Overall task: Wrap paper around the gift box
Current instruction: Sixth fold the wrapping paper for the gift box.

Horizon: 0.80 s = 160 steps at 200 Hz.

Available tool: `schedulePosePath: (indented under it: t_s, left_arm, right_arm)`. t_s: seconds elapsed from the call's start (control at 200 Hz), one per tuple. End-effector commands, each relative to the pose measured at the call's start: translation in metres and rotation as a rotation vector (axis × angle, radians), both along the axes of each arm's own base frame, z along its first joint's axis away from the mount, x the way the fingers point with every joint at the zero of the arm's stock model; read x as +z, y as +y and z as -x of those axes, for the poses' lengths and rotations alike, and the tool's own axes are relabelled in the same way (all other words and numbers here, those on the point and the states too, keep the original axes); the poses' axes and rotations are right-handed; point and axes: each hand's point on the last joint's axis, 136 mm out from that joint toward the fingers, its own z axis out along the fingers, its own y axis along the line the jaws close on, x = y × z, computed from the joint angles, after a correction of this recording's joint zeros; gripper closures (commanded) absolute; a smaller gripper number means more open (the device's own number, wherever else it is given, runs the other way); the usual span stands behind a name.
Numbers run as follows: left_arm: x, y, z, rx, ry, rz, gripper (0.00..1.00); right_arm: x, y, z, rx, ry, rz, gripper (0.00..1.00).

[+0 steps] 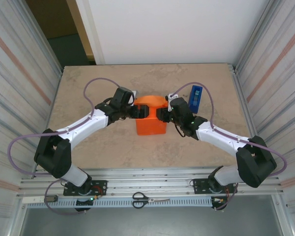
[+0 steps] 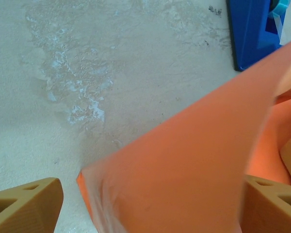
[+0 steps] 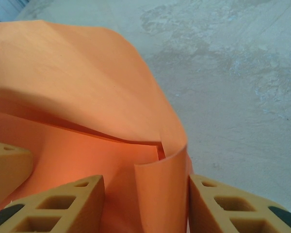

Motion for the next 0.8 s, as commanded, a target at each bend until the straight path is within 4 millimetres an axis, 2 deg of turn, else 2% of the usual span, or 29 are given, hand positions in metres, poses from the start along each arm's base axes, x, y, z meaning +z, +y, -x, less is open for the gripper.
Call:
schedulePosePath:
  t_s: [0.0,0.08,0.271,0.466,0.586,0.721,0.797]
  left_arm:
    - [0.009,0.000,-0.006,0.019,-0.023,0.008,0.10]
    - [0.004,0.000,-0.006,0.009,-0.016,-0.012,0.14]
    - [-0.029,0.013,0.007,0.012,0.047,-0.105,0.34]
    - [-0.042,0.015,0.018,-0.001,0.060,-0.141,0.38]
    - [-0.042,0.014,0.019,-0.007,0.062,-0.141,0.41]
    - [-0.041,0.011,0.018,-0.020,0.056,-0.141,0.42]
    - [-0.041,0.008,0.019,-0.032,0.058,-0.142,0.42]
  right_arm:
    - [-0.033,-0.006,0.019,0.046,0.090,0.125,0.54]
    - [-0.032,-0.006,0.019,0.045,0.084,0.122,0.54]
    - [-0.012,-0.004,0.012,0.035,0.005,0.106,0.52]
    - [0.010,-0.015,0.001,-0.021,-0.134,0.135,0.54]
    - [0.010,-0.019,-0.001,-0.033,-0.138,0.139,0.57]
    - [-0.004,-0.022,0.000,-0.053,-0.081,0.116,0.62]
    - [0.002,-0.017,0.003,-0.032,-0.079,0.081,0.66]
